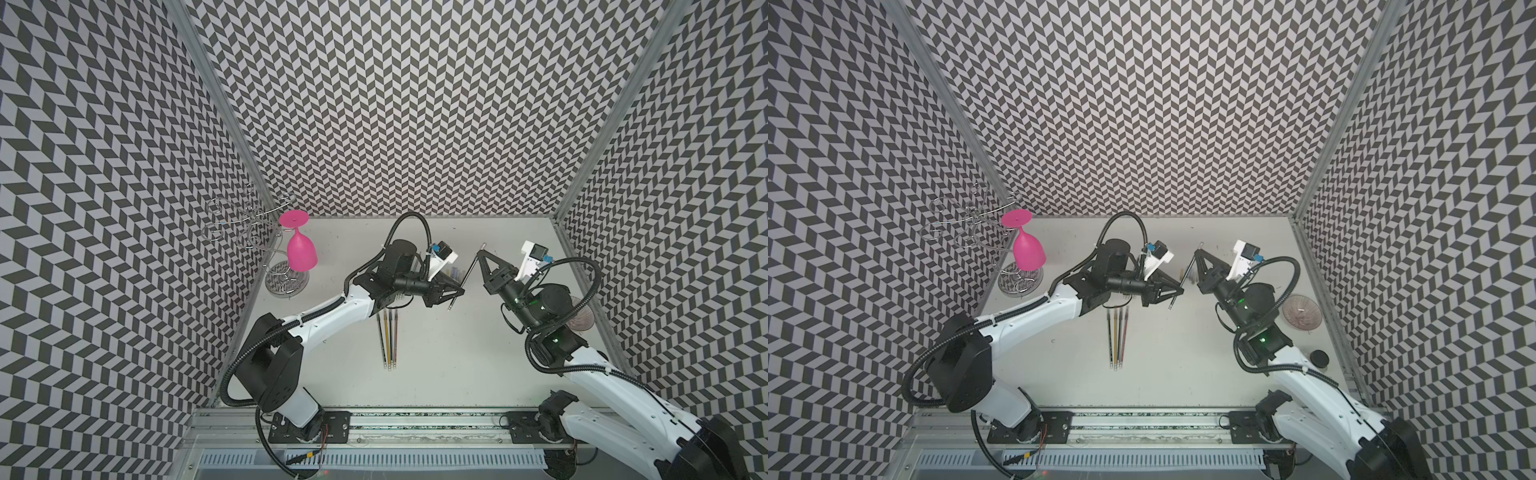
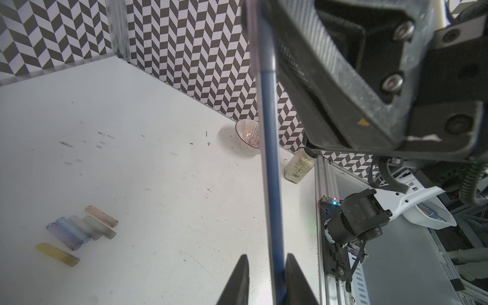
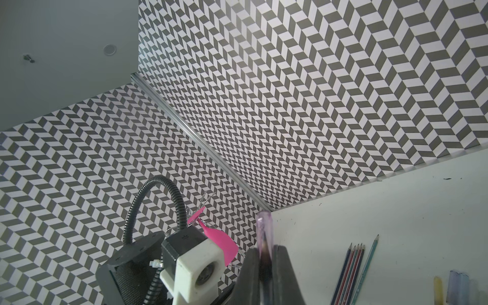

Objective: Remove the protective cover of the pencils
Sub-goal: Pick up the pencil from the center of the board.

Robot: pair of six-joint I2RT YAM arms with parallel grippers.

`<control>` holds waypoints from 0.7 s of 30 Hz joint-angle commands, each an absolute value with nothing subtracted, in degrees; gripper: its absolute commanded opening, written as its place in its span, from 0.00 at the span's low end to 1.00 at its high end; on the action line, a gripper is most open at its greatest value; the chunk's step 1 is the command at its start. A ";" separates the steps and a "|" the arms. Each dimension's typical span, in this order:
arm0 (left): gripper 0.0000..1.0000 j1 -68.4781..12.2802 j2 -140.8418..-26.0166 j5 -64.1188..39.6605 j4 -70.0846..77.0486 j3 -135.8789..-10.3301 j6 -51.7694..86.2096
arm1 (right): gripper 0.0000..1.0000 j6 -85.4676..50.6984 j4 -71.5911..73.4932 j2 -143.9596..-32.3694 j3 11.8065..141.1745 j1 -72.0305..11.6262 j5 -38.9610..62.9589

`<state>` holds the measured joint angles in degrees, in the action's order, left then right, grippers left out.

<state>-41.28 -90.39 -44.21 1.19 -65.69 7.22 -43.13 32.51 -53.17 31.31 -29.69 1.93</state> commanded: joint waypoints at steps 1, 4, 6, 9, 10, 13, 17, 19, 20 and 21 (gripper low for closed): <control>0.25 -41.40 -91.48 -43.33 0.00 -67.06 6.86 | 0.00 -47.45 39.59 -52.31 30.82 -29.45 2.53; 0.18 -41.48 -91.72 -43.72 -0.30 -67.37 6.77 | 0.00 -47.30 41.83 -52.82 30.40 -29.50 3.43; 0.09 -41.43 -91.81 -43.78 -0.63 -67.50 6.68 | 0.00 -47.05 40.92 -53.17 30.75 -29.48 3.47; 0.00 -41.18 -91.71 -43.66 -1.41 -67.84 6.41 | 0.00 -46.83 38.69 -52.85 30.64 -29.51 2.67; 0.00 -40.94 -91.76 -42.91 -2.16 -68.09 6.29 | 0.06 -46.84 36.68 -52.56 30.88 -29.52 1.30; 0.00 -38.95 -92.30 -37.19 -7.77 -70.18 5.16 | 0.42 -45.95 23.16 -51.83 33.99 -28.89 -5.73; 0.00 -36.68 -95.26 -17.71 -25.25 -78.88 -3.72 | 0.51 -38.97 7.81 -57.04 40.25 -22.25 1.62; 0.00 -36.13 -96.47 -9.13 -29.76 -80.36 -6.89 | 0.52 -36.09 6.28 -60.47 40.31 -17.86 11.41; 0.00 -36.06 -97.19 -6.42 -31.35 -80.42 -8.34 | 0.52 -35.04 6.47 -62.64 39.78 -15.59 17.62; 0.00 -36.04 -98.02 -5.43 -32.92 -80.69 -9.58 | 0.52 -34.73 6.52 -64.63 39.24 -13.61 22.64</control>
<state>-36.01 -96.38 -18.39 -21.37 -79.26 -2.81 -39.22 13.21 -60.49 40.18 -17.28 8.10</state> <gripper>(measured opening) 0.072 0.516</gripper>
